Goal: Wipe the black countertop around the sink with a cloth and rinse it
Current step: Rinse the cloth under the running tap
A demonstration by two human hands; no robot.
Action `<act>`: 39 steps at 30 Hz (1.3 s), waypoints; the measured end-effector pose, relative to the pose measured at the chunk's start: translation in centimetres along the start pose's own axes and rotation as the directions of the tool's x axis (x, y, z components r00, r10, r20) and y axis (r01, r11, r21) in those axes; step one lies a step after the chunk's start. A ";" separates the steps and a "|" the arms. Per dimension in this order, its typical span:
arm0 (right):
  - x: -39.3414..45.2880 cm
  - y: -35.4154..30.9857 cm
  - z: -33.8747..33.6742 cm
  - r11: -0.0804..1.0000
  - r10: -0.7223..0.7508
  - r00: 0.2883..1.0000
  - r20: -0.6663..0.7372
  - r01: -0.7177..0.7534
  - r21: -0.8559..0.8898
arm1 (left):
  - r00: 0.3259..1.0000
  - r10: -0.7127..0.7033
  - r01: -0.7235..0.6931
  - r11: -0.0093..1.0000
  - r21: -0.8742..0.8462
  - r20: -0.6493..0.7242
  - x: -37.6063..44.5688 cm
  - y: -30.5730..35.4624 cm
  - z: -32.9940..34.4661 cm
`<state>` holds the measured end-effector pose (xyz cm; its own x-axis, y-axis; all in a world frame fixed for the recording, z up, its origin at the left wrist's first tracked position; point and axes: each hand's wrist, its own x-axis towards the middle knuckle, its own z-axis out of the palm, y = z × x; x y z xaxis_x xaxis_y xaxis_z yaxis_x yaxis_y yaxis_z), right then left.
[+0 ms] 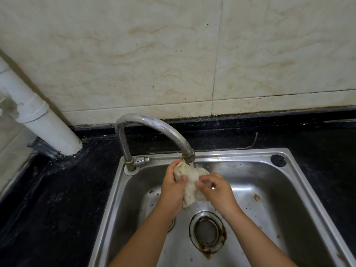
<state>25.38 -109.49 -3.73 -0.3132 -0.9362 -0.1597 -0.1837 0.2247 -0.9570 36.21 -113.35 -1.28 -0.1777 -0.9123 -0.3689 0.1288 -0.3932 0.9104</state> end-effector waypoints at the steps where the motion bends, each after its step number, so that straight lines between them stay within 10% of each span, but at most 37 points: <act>1: 0.0 -0.1 0.0 1.000 -0.015 1.000 0.004 0.015 -0.022 | 1.000 0.011 -0.011 0.999 0.042 -0.003 0.1 -0.1 -0.1; 9: -0.7 -0.8 0.9 0.803 0.278 0.958 -0.065 -0.195 0.564 | 0.994 0.095 -0.093 0.995 0.036 -0.052 -0.2 0.2 -0.6; 16: -0.6 -0.3 -0.1 0.816 0.273 0.955 -0.118 -0.165 0.555 | 0.993 -0.080 0.075 0.995 -0.067 -0.085 -0.9 0.7 -1.2; 27: -0.9 -0.2 -0.8 0.985 -0.172 0.984 0.053 0.173 -0.011 | 0.998 -0.041 0.033 0.983 -0.180 -0.041 -0.3 -0.4 -0.5; 39: -0.5 -0.9 -1.2 0.967 -0.186 0.977 0.101 0.201 -0.159 | 0.998 0.030 -0.036 0.994 0.104 0.060 -0.4 -0.4 0.0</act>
<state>24.56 -108.91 -2.46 -0.1778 -0.9841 -0.0023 -0.3882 0.0723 -0.9187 36.18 -112.86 -1.50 -0.2325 -0.9151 -0.3295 0.0328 -0.3460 0.9377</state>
